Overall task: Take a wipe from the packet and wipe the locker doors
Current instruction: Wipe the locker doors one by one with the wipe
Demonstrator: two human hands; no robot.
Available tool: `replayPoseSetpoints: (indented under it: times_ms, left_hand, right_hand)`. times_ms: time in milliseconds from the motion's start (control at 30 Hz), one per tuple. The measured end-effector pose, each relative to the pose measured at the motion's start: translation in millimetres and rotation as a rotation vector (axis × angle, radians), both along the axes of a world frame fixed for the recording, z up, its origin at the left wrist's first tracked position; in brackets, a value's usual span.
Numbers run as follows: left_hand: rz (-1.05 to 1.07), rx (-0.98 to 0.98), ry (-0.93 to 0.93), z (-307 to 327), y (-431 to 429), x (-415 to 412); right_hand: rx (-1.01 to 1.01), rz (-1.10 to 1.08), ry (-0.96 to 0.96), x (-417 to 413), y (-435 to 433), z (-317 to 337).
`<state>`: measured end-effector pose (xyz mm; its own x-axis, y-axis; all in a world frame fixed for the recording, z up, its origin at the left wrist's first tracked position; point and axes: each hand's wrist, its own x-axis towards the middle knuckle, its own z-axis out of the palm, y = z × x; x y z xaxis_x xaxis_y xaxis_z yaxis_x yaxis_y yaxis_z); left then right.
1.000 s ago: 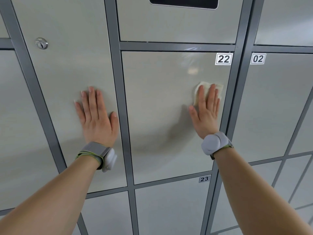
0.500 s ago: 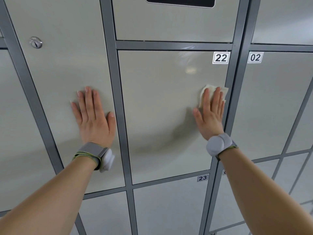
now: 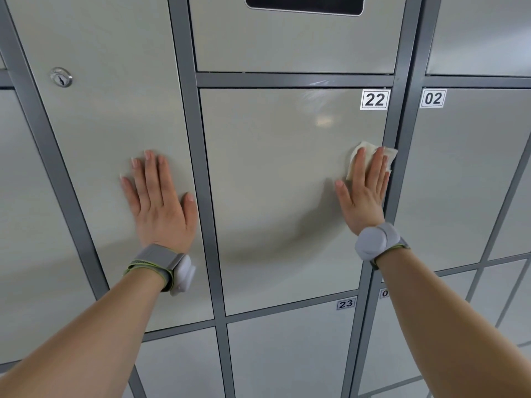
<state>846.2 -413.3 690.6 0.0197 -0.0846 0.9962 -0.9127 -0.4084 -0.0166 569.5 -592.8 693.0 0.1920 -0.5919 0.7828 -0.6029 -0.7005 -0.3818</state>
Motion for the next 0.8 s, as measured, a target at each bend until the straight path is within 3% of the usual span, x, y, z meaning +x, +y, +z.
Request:
replayPoseSetpoints:
  times_ms: [333, 600, 800]
  left_hand:
    - [-0.004, -0.003, 0.005, 0, 0, -1]
    - [-0.007, 0.009, 0.007, 1, 1, -1]
    - [-0.005, 0.011, 0.005, 1, 1, -2]
  right_hand:
    - [0.109, 0.033, 0.047, 2, 17, -56]
    - [0.111, 0.012, -0.095, 5, 12, -10]
    - [0.11, 0.045, 0.108, 26, 37, -65]
